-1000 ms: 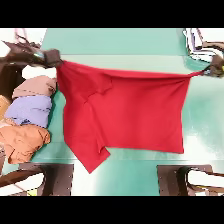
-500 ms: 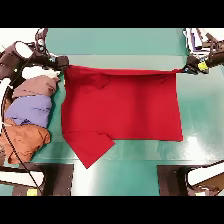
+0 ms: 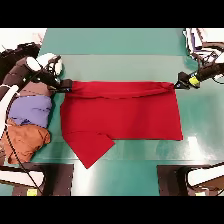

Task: Fold the shirts.

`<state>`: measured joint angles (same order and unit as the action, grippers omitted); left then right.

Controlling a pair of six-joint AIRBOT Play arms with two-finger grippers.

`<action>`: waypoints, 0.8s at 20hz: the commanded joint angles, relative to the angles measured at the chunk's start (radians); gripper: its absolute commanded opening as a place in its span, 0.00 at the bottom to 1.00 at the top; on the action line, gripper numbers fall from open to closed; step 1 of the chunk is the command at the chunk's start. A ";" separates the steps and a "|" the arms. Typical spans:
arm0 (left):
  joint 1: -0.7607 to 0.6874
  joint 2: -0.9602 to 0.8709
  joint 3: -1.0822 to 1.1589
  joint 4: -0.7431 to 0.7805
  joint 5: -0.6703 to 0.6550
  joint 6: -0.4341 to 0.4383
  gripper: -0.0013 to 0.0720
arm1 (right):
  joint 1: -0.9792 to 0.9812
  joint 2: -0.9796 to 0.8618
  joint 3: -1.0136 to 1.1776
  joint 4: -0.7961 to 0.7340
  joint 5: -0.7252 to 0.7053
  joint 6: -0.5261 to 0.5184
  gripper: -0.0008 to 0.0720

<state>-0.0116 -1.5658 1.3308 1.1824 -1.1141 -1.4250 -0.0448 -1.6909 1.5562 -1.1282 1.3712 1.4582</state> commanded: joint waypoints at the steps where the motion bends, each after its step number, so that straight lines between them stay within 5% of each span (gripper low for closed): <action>1: -0.001 0.003 -0.045 0.016 0.007 -0.067 0.64 | 0.003 0.058 -0.119 0.000 -0.052 0.008 0.33; 2: 0.004 0.013 -0.045 0.016 -0.007 -0.071 0.78 | -0.004 0.069 -0.134 -0.001 -0.040 0.008 0.62; 3: 0.009 0.034 -0.045 0.017 -0.025 -0.070 0.68 | -0.016 0.084 -0.144 -0.002 -0.021 0.007 0.62; 8: 0.019 0.295 -0.176 0.176 -0.138 -0.074 0.69 | -0.133 0.317 -0.328 0.000 -0.016 -0.005 0.62; 16: 0.019 0.682 -0.705 0.028 -0.188 -0.176 0.69 | -0.193 0.581 -0.512 0.011 -0.010 -0.013 0.61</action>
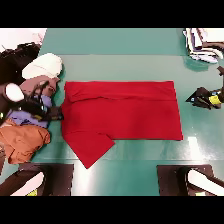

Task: Fold the shirts.

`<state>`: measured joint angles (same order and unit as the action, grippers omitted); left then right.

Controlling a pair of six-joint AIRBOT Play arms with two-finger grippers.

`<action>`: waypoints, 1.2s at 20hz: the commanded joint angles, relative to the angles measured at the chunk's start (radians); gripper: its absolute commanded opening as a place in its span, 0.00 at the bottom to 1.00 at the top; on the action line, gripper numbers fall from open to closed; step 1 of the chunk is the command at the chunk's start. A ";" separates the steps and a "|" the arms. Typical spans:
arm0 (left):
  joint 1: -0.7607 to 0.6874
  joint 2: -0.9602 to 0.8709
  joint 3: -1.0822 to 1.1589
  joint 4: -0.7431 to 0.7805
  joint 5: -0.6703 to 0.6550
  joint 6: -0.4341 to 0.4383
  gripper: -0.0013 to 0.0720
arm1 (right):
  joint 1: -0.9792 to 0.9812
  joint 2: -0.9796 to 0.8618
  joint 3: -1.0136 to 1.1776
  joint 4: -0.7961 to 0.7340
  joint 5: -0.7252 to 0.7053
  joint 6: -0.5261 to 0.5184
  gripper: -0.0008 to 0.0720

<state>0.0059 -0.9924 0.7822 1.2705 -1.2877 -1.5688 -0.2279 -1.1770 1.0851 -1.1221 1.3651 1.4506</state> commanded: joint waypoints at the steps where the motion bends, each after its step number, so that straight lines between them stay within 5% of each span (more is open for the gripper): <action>1: 0.001 0.124 -0.194 -0.076 -0.013 -0.032 0.69 | -0.002 0.077 -0.040 0.005 -0.005 -0.005 0.61; 7: 0.001 0.127 -0.343 -0.138 0.031 -0.031 0.69 | -0.003 0.092 -0.039 0.006 0.007 -0.005 0.61; 13: 0.001 0.127 -0.403 -0.359 0.227 0.035 0.68 | -0.003 0.092 -0.039 0.005 0.018 -0.005 0.61; 15: 0.001 0.127 -0.402 -0.385 0.254 0.040 0.20 | -0.003 0.092 -0.039 0.003 0.044 -0.005 0.61; 16: 0.001 0.127 -0.399 -0.388 0.255 0.048 0.05 | -0.008 0.092 -0.039 -0.008 0.063 -0.009 0.61; 21: 0.001 0.127 -0.304 -0.386 0.187 0.085 0.05 | -0.114 0.140 -0.230 -0.156 0.118 -0.019 0.62; 24: 0.001 0.127 -0.280 -0.387 0.190 0.085 0.05 | -0.193 0.148 -0.424 -0.150 0.092 -0.032 0.71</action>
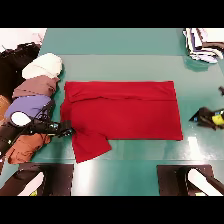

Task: Fold the shirts.

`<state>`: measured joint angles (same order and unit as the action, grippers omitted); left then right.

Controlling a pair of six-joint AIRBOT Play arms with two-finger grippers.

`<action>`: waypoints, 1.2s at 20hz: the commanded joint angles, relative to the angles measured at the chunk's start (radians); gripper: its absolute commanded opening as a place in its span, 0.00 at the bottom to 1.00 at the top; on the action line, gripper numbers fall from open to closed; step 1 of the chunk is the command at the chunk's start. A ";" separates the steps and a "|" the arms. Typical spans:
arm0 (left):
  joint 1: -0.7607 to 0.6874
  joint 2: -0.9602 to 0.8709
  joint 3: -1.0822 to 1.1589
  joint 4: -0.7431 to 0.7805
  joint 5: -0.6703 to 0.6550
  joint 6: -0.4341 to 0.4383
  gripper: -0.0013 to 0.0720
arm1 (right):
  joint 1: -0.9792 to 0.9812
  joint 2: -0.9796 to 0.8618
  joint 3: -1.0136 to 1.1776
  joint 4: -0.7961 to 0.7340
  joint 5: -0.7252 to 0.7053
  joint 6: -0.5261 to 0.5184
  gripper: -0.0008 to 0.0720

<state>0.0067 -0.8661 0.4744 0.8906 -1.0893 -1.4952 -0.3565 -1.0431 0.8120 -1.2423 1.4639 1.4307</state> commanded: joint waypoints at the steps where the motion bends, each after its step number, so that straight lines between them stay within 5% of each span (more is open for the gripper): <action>1: 0.000 0.001 0.028 -0.006 -0.009 0.012 0.05 | -0.069 0.014 -0.204 -0.022 -0.036 -0.017 0.71; 9: 0.000 0.001 0.028 0.000 -0.003 0.011 0.05 | 0.060 0.014 -0.313 0.072 -0.222 -0.017 0.60; 11: 0.000 0.001 0.028 0.016 -0.006 0.011 0.05 | 0.089 0.014 -0.313 0.072 -0.242 -0.018 0.20; 13: 0.000 0.002 0.041 0.071 -0.037 0.010 0.05 | 0.105 0.014 -0.308 0.069 -0.235 -0.019 0.03; 18: 0.000 0.168 0.080 0.227 -0.179 -0.054 0.05 | 0.111 0.105 -0.211 -0.003 -0.087 -0.018 0.03; 22: 0.000 0.309 0.101 0.173 -0.435 -0.077 0.05 | 0.109 0.269 -0.143 -0.143 0.157 -0.016 0.03; 24: 0.000 0.311 0.165 0.168 -0.456 -0.087 0.05 | 0.110 0.333 -0.092 -0.145 0.168 0.018 0.03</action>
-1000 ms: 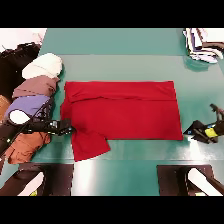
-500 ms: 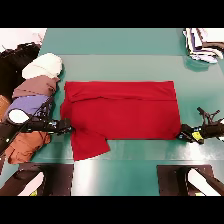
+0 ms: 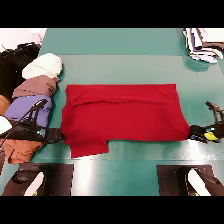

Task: Fold the shirts.

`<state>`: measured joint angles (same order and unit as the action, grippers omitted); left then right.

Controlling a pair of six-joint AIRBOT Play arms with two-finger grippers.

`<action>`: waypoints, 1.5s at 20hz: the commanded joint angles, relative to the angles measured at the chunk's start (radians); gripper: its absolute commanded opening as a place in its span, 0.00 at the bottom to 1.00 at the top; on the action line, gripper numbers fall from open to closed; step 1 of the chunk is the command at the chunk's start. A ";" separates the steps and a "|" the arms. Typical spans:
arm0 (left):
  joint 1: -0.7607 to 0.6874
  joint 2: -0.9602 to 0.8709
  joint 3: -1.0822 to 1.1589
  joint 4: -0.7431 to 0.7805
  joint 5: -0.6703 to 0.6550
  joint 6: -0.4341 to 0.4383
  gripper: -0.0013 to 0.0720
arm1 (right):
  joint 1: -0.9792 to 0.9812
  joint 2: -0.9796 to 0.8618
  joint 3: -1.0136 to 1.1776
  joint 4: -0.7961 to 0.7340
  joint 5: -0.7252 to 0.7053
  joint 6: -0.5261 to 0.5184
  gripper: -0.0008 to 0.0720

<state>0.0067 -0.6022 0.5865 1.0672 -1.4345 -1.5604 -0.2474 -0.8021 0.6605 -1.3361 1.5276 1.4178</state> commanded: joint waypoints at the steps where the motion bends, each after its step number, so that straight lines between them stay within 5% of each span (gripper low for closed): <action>1: 0.000 0.035 0.086 -0.008 -0.079 -0.019 0.05 | 0.001 0.100 0.089 -0.045 0.085 0.050 0.03; 10: 0.000 -0.457 0.349 0.013 0.354 0.159 0.05 | 0.127 -0.382 0.420 0.054 -0.142 0.035 0.03; 14: 0.000 -0.717 0.459 0.010 0.503 0.164 0.05 | 0.207 -0.614 0.586 0.055 -0.204 0.036 0.03; 19: 0.000 -0.829 0.566 0.001 0.537 0.150 0.05 | 0.186 -0.784 0.771 0.146 -0.202 0.010 0.03; 20: 0.000 -0.829 0.585 0.001 0.535 0.151 0.12 | 0.167 -0.801 0.794 0.217 -0.192 -0.028 0.17; 21: 0.000 -0.828 0.604 0.000 0.531 0.146 0.46 | 0.147 -0.813 0.808 0.275 -0.180 -0.039 0.45; 22: 0.000 -0.826 0.624 -0.003 0.517 0.145 0.67 | 0.126 -0.817 0.810 0.316 -0.169 -0.046 0.58; 23: 0.000 -0.826 0.649 -0.005 0.482 0.146 0.69 | 0.105 -0.817 0.810 0.323 -0.147 -0.068 0.58; 24: 0.000 -0.826 0.668 -0.010 0.441 0.146 0.68 | 0.083 -0.816 0.810 0.316 -0.119 -0.077 0.58; 25: 0.000 -0.826 0.673 -0.038 0.414 0.146 0.56 | 0.052 -0.816 0.809 0.315 -0.087 -0.091 0.58; 26: -0.003 -0.826 0.671 -0.073 0.395 0.151 0.26 | 0.014 -0.816 0.809 0.315 -0.060 -0.100 0.58; 27: -0.014 -0.826 0.671 -0.079 0.394 0.160 0.08 | -0.022 -0.816 0.809 0.315 -0.043 -0.103 0.58; 30: -0.084 -0.826 0.671 -0.080 0.436 0.162 0.05 | -0.120 -0.837 0.809 0.316 -0.001 -0.103 0.77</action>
<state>-0.0319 -1.4265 1.2491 1.0092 -1.0065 -1.4063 -0.2844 -1.6207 1.4662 -1.0348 1.4666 1.3300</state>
